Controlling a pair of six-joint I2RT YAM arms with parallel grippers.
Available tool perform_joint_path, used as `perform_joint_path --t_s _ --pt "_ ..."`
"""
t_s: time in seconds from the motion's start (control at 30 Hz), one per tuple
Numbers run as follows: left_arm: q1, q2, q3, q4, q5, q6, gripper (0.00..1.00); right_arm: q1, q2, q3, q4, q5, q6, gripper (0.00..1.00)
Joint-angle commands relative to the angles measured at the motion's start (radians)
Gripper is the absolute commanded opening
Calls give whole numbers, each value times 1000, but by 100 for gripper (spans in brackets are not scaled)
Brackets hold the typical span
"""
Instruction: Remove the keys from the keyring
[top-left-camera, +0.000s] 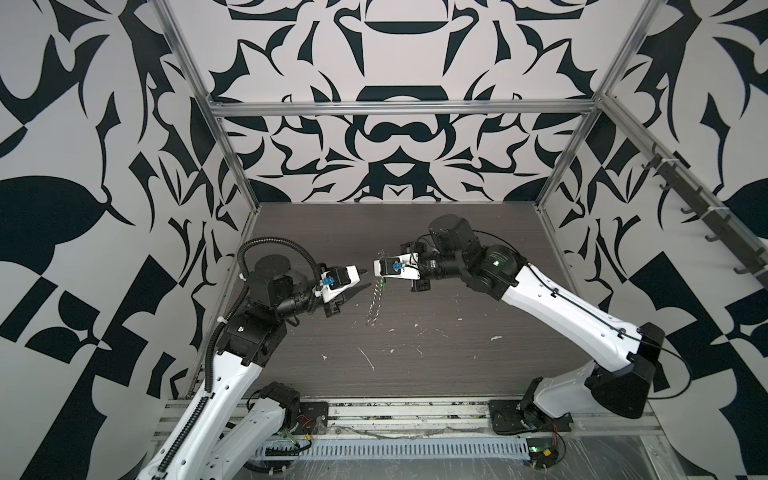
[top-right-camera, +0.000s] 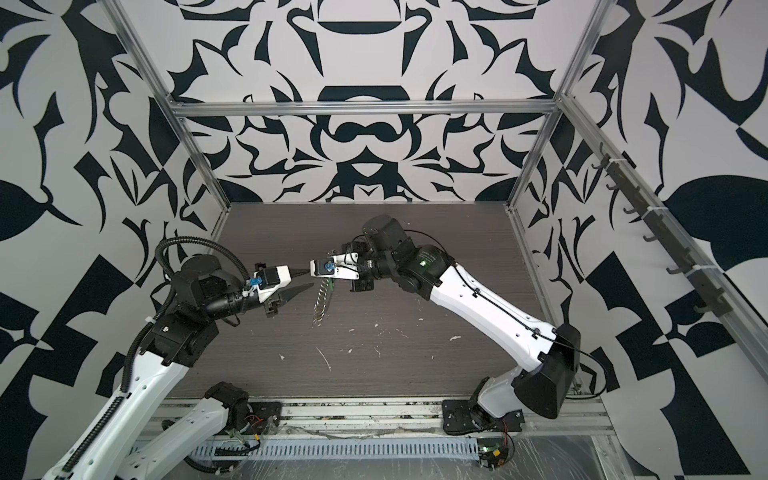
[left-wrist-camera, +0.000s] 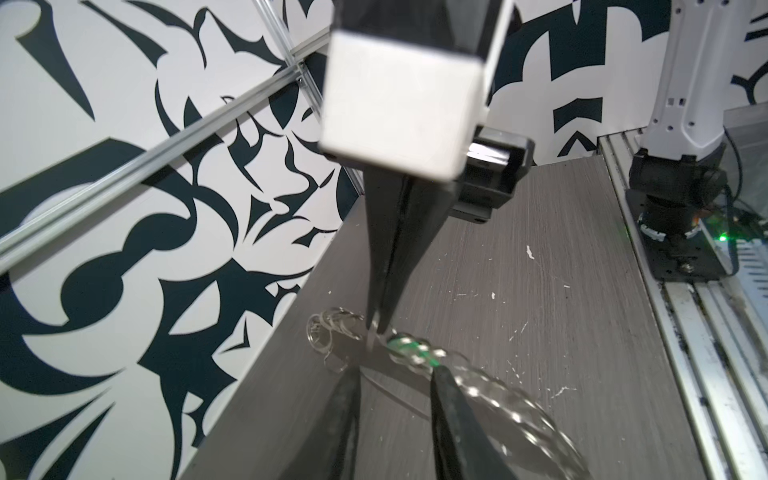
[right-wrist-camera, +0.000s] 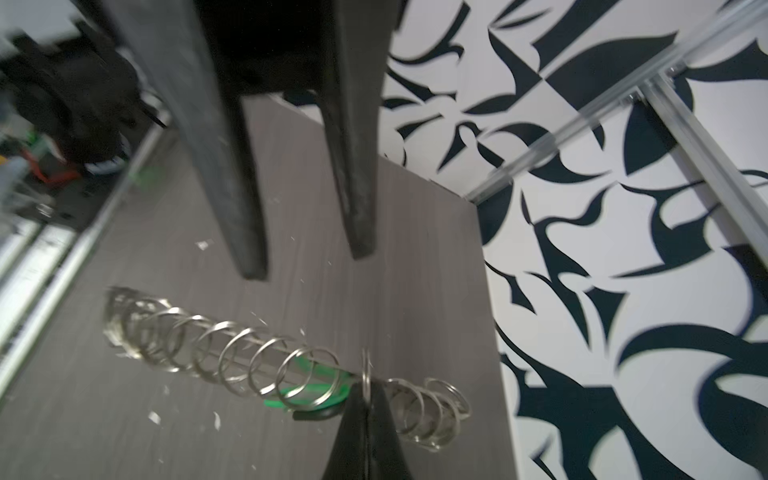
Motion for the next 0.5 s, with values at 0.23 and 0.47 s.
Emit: perform_joint_path --t_s 0.23,0.47 --pt "-1 -11 21 -30 -12 -57 32 -37 -124 -111 97 -201 -3 0" --pt "-2 -5 -2 22 106 -35 29 -50 -181 -214 269 -358 21 0"
